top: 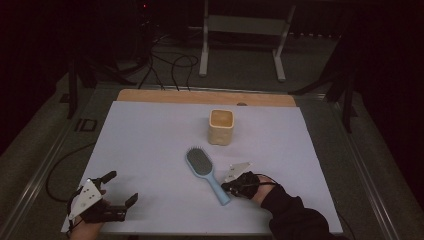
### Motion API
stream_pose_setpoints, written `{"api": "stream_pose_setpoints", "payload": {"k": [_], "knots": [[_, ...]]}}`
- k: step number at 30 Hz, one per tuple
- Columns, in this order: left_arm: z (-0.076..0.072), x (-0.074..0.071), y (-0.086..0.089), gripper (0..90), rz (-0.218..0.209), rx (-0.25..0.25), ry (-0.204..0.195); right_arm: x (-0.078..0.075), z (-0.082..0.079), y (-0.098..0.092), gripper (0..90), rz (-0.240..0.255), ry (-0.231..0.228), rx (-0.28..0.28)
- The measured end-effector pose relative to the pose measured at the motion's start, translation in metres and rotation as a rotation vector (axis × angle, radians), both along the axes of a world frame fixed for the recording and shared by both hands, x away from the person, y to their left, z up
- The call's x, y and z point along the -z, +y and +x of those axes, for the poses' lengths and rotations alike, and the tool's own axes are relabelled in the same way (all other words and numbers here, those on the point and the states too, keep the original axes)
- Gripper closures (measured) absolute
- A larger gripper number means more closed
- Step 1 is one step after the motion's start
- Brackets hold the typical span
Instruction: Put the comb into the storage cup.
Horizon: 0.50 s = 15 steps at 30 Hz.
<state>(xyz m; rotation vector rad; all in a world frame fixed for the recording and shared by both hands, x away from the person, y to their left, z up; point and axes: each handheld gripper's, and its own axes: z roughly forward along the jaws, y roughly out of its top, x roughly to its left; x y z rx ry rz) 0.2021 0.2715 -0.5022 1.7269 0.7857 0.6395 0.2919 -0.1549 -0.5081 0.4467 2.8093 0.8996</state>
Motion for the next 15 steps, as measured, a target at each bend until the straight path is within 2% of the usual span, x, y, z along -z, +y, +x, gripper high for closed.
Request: {"api": "stream_pose_setpoints", "payload": {"k": [9,15], "knots": [[0.0,0.0003,-0.0001,0.0,0.004,0.0,0.005,0.0013,-0.0015,0.0018,90.0,-0.006,0.0,-0.002],[-0.0001,0.0003,0.0001,0.0,0.005,-0.002,0.006,-0.005,-0.0015,-0.0031,90.0,0.008,-0.02,0.043]]}}
